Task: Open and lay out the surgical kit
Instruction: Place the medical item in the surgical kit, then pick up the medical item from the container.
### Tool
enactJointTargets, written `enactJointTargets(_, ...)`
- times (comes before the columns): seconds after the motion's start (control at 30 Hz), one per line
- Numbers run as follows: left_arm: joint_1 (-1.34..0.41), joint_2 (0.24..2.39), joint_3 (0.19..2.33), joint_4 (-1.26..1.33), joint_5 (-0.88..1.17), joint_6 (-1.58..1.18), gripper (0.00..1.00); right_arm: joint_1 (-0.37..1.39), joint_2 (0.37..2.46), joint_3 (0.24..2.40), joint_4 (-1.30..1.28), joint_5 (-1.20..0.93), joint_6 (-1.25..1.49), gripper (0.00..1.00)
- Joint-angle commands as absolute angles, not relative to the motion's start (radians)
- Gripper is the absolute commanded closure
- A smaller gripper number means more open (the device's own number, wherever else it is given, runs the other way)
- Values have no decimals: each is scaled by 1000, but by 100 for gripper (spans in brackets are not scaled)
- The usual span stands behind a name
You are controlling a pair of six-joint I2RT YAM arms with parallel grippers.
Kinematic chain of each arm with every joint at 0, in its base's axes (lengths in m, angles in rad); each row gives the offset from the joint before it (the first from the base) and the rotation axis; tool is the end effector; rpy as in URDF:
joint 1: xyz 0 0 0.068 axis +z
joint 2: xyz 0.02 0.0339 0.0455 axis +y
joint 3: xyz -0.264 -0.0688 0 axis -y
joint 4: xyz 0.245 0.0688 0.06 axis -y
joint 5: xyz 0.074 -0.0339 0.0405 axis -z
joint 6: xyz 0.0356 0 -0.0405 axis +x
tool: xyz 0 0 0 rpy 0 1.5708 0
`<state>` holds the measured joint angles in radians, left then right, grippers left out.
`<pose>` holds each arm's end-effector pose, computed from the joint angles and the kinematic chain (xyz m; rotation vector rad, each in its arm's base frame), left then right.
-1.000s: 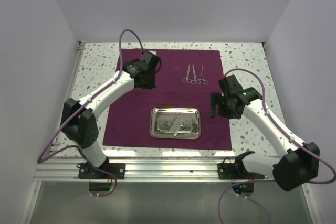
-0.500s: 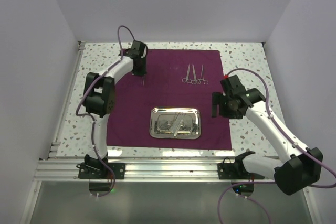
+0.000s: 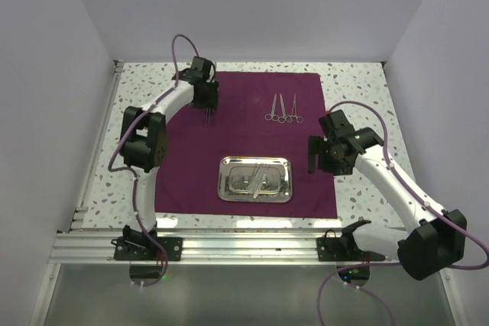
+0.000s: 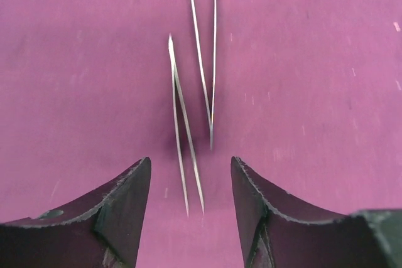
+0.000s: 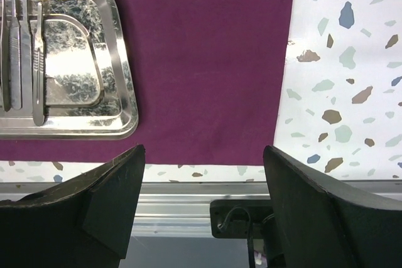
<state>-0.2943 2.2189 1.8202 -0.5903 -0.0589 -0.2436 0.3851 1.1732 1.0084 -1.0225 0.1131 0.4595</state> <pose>0.4682 -0.1397 0.1926 0.0424 2.5622 -0.1311 0.1963 0.0752 0.2745 0.1322 2.7422 0.0767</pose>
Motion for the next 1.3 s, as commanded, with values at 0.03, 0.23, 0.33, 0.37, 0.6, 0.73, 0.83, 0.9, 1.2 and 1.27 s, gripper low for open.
enactJointTargets(0.03, -333, 1961, 1703, -583, -63, -247, 42, 387, 1192, 1020, -983, 110, 454, 20)
enactJointTargets(0.23, -530, 1777, 1441, -552, -17, -293, 40, 387, 1204, 1008, -959, 97, 448, 20)
enactJointTargets(0.33, -630, 1732, 1309, -479, 64, -360, 39, 387, 1204, 1000, -951, 80, 442, 20)
enactJointTargets(0.37, -650, 1729, 1284, -444, 72, -379, 39, 387, 1203, 997, -948, 77, 439, 20)
enactJointTargets(0.6, -785, 1811, 1233, -390, 52, -454, 43, 388, 1198, 991, -940, 52, 426, 21)
enactJointTargets(0.73, -821, 1870, 1262, -394, 43, -457, 43, 387, 1186, 986, -951, 57, 417, 21)
enactJointTargets(0.83, -834, 1893, 1276, -399, 34, -462, 43, 387, 1169, 979, -954, 57, 416, 21)
enactJointTargets(0.9, -839, 1910, 1284, -405, 23, -465, 44, 387, 1164, 980, -953, 55, 416, 21)
enactJointTargets(1.2, -841, 1951, 1312, -471, -84, -483, 58, 387, 1157, 980, -959, 57, 416, 21)
enactJointTargets(1.27, -841, 1953, 1315, -479, -98, -485, 63, 388, 1158, 980, -957, 55, 416, 21)
